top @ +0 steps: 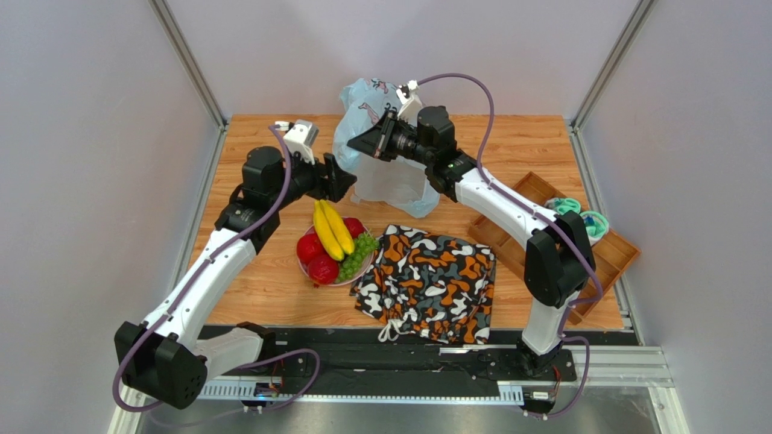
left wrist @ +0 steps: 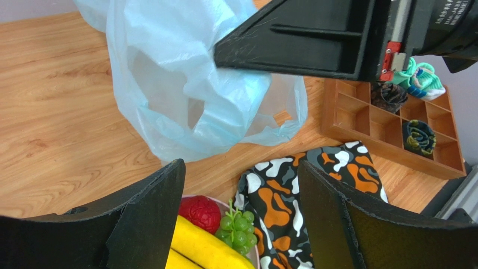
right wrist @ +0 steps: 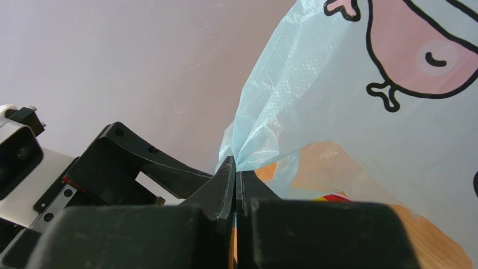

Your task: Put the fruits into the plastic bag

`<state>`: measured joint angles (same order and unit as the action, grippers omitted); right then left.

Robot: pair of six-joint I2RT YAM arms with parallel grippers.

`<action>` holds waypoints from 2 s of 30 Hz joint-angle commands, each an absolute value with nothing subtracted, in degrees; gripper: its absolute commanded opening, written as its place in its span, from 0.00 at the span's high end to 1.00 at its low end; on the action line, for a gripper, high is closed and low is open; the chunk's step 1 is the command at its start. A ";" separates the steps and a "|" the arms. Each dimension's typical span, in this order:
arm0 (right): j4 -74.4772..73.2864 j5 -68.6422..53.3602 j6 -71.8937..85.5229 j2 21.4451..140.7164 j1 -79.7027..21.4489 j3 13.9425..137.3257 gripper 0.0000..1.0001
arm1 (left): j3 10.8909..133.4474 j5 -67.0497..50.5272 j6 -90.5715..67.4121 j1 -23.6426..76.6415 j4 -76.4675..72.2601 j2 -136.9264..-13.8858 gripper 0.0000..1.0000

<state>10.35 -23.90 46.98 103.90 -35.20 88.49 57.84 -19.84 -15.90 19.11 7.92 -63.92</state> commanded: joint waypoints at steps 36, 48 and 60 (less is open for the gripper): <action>5.81 -28.39 43.43 90.89 -29.01 79.28 0.33 | 64.23 -12.66 -16.87 23.47 1.82 -72.95 1.00; -24.25 2.98 20.66 76.55 -28.30 68.65 0.15 | 69.34 -19.51 -20.30 21.71 8.43 -74.71 1.00; -27.42 7.91 21.00 85.42 -26.90 70.93 0.14 | 70.40 -19.69 -19.16 21.27 11.42 -73.30 1.00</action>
<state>-27.86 5.52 21.98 84.36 -27.70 68.42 67.20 -18.55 -19.25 21.65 10.66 -74.43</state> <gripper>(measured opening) 0.855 0.008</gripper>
